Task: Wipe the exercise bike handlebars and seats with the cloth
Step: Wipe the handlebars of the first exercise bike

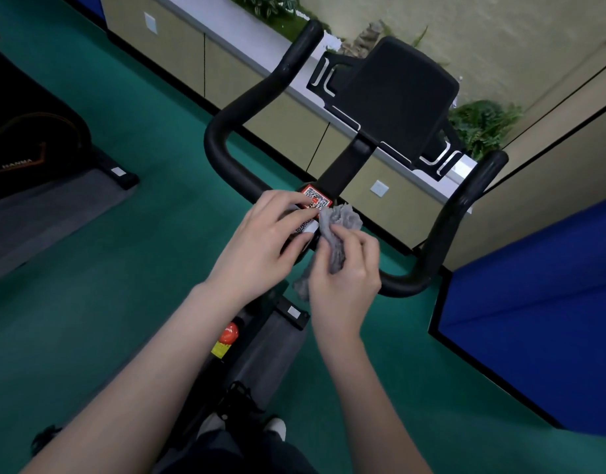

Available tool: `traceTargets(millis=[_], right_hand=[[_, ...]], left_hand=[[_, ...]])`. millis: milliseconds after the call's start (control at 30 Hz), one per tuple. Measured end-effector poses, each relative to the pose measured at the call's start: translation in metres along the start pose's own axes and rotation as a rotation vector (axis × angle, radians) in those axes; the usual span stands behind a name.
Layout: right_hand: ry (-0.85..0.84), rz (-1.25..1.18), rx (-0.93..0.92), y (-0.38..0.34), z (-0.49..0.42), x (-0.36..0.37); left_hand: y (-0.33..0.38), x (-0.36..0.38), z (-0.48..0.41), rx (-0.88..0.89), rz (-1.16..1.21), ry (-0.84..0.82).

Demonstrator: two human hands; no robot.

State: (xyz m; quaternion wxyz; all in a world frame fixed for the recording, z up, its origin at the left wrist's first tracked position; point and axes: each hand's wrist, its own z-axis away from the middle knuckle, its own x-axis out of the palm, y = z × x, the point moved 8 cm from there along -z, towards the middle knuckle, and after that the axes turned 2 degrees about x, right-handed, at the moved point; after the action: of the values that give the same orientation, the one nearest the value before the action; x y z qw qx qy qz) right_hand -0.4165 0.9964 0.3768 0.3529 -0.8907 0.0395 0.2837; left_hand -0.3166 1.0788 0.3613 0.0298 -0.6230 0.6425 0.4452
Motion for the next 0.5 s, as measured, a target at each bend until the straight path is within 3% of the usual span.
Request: traceTargets(millis=[500], right_hand=[[-0.034, -0.033, -0.045, 0.0, 0.003, 0.001]], left_hand=[[-0.004, -0.002, 0.001, 0.014, 0.064, 0.014]])
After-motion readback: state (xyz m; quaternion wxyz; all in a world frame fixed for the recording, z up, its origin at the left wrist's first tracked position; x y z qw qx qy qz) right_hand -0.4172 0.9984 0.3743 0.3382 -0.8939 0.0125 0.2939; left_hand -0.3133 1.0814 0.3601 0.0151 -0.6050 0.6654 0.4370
